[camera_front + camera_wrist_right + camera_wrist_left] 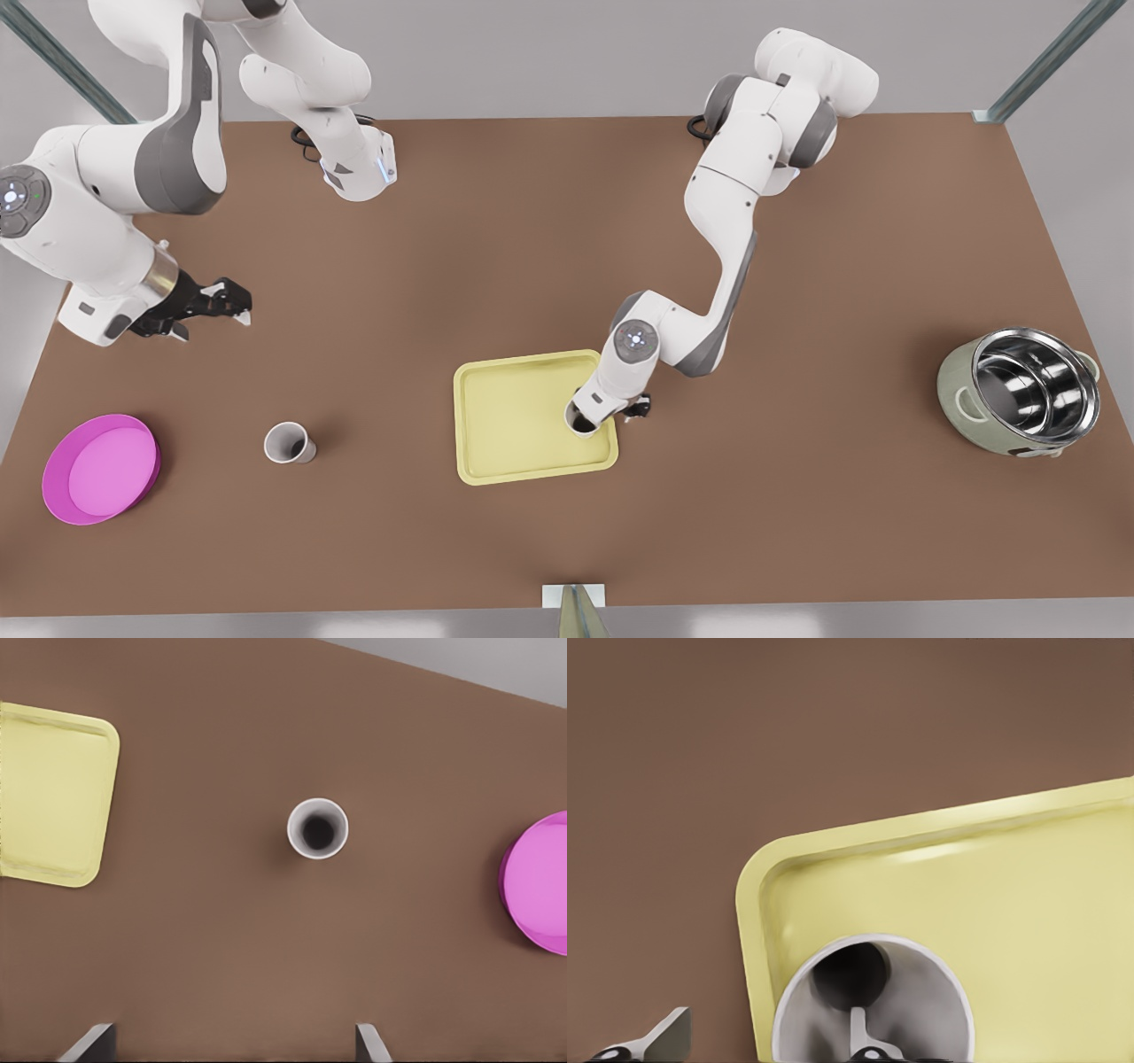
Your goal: Use the left arm to pick up the white IKEA cup from the tray and place it on the middle-left position; use the right arm to pick up the white IKEA cup from the tray and place it on the middle-right position
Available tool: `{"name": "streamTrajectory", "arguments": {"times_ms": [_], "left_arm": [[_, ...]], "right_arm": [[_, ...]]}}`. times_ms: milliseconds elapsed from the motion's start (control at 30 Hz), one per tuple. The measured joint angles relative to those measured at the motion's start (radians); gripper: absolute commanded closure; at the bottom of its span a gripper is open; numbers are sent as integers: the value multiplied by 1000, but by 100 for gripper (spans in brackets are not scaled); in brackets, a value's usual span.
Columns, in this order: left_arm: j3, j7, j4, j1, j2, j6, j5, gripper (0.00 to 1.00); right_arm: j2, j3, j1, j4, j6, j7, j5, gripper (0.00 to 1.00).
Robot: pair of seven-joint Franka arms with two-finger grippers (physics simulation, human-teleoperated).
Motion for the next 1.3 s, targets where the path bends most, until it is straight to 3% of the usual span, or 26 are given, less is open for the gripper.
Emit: {"name": "streamTrajectory", "arguments": {"times_ms": [33, 100, 233, 467, 833, 1300], "left_arm": [[-1, -7, 0, 0, 0, 5, 0, 61], [-2, -22, 0, 0, 0, 12, -2, 81], [-2, -57, 0, -1, -2, 19, -4, 100], [-1, -132, 3, 25, -59, -24, 1, 100], [24, -4, -24, 310, -115, -164, -47, 98], [80, 256, -45, 326, -63, -121, -9, 94]], "right_arm": [[1, 13, -1, 0, -15, 11, 1, 0], [2, 23, 11, 0, -37, 31, 2, 0], [3, 26, 13, 0, -64, 64, 2, 0], [7, 25, 5, 0, -84, 108, 3, 0], [10, 23, 4, 2, -95, 144, 3, 0], [11, 24, 6, 3, -92, 168, 5, 0]]}}
